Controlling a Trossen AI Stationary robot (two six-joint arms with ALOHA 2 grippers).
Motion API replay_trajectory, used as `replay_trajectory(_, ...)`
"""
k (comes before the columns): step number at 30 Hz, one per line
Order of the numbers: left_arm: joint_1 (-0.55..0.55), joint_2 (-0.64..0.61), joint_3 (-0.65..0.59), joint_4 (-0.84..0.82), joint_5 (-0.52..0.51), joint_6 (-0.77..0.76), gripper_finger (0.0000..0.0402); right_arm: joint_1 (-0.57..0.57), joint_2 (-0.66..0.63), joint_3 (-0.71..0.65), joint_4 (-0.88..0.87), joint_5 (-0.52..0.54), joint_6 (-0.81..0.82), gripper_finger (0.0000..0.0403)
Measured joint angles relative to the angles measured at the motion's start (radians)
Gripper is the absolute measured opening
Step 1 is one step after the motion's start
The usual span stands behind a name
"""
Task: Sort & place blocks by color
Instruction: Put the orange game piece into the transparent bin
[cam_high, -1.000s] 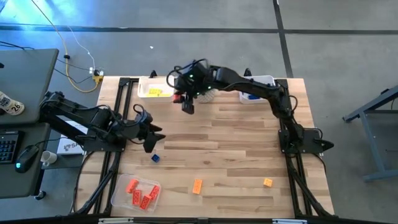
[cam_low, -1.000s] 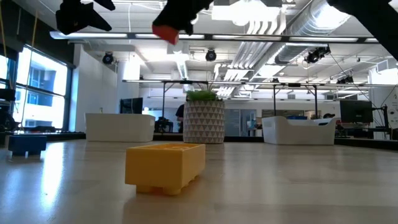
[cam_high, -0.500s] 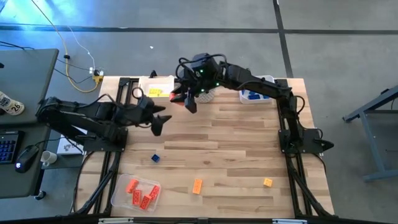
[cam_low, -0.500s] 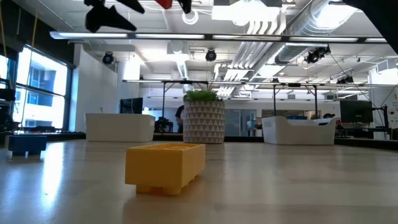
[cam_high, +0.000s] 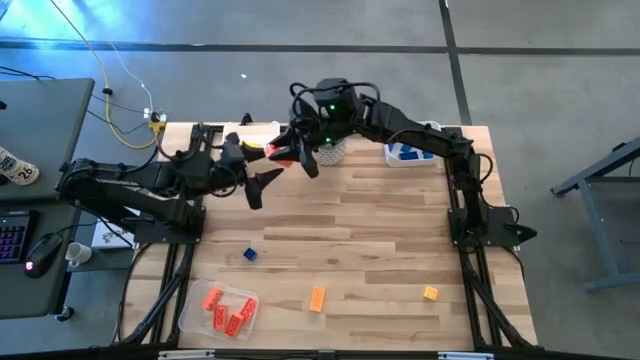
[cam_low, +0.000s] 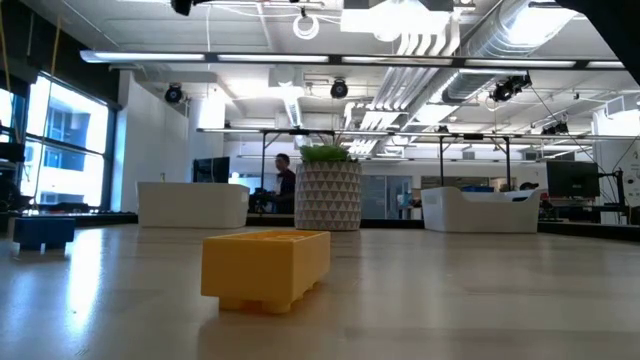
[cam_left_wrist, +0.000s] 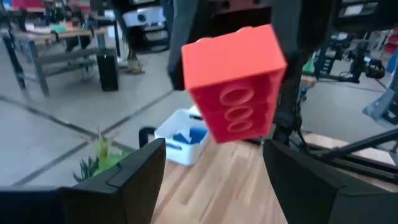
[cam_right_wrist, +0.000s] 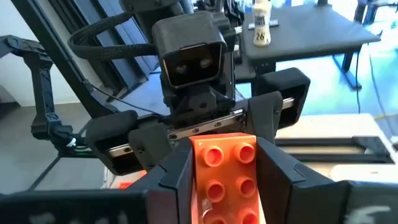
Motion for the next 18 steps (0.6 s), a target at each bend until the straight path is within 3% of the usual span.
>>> replay_trajectory(6,0.037,0.000,0.000,0.028,0.007,-0.059,0.0258,0.000,0.000,0.000,0.050,0.006,-0.013,0.0110)
replay_trajectory(14,0.099,0.000,-0.001,0.067,0.159,-0.083,0.0259,0.004,-0.004,0.000,0.058,0.058,-0.052,0.0110)
replay_trajectory(18,0.119,0.000,-0.001,0.069,0.174,-0.084,0.0258,0.004,-0.004,0.000,0.061,0.083,-0.052,0.0110)
